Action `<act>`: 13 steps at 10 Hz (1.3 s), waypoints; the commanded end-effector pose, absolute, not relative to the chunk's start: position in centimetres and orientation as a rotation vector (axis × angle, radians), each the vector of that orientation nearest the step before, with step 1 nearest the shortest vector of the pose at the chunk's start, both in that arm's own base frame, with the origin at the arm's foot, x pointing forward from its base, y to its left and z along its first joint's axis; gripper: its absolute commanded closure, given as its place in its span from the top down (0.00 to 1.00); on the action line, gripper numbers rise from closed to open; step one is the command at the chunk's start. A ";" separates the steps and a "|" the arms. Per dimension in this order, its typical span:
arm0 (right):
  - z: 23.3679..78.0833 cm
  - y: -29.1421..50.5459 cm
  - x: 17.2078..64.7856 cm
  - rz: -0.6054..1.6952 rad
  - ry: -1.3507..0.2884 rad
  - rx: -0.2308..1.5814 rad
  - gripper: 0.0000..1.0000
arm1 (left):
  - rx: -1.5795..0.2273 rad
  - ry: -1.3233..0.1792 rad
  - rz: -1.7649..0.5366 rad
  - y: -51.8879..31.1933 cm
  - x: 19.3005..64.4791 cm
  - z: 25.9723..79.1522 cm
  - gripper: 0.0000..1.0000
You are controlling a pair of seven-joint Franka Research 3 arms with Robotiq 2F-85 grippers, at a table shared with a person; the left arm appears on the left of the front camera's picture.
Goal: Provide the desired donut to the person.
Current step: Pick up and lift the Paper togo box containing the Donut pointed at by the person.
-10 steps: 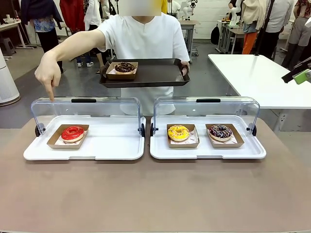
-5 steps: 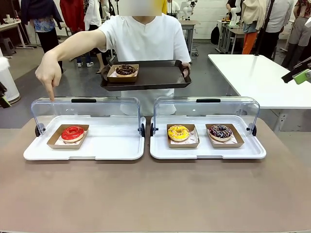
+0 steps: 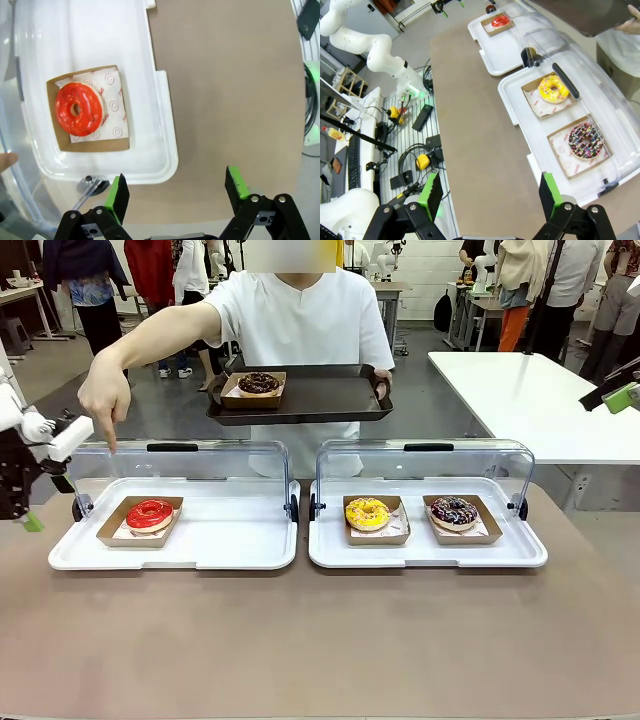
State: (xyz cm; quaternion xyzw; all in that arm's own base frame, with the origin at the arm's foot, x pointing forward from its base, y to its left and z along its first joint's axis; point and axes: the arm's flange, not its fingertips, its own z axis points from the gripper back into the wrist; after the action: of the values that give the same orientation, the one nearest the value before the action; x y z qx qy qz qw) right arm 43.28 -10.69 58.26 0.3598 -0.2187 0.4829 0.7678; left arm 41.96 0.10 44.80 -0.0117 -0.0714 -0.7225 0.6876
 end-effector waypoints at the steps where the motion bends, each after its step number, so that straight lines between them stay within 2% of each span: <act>1: 58.4 -10.6 43.3 1.043 -0.472 0.782 1.00 | -0.033 -0.139 -1.582 -0.9 43.3 43.0 1.00; 4: 58.4 -10.6 43.3 1.043 -0.472 0.782 1.00 | -0.019 -0.129 -1.578 -2.0 44.9 40.8 1.00; 6: 58.4 -10.6 43.3 1.043 -0.472 0.782 1.00 | -0.097 -0.211 -1.564 -1.1 45.2 41.7 1.00; 7: 58.4 -10.6 43.3 1.043 -0.472 0.782 1.00 | -0.043 -0.130 -1.596 -1.8 44.5 40.5 1.00; 13: 58.4 -10.6 43.3 1.043 -0.472 0.782 1.00 | -0.033 -0.132 -1.599 -1.9 45.0 39.9 1.00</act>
State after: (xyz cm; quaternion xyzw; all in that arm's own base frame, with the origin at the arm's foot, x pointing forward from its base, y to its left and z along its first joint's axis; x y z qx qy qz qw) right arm 43.28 -10.69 58.26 0.3598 -0.2187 0.4828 0.7679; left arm 44.82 -1.67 40.48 -0.0245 -0.0629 -0.7121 0.6988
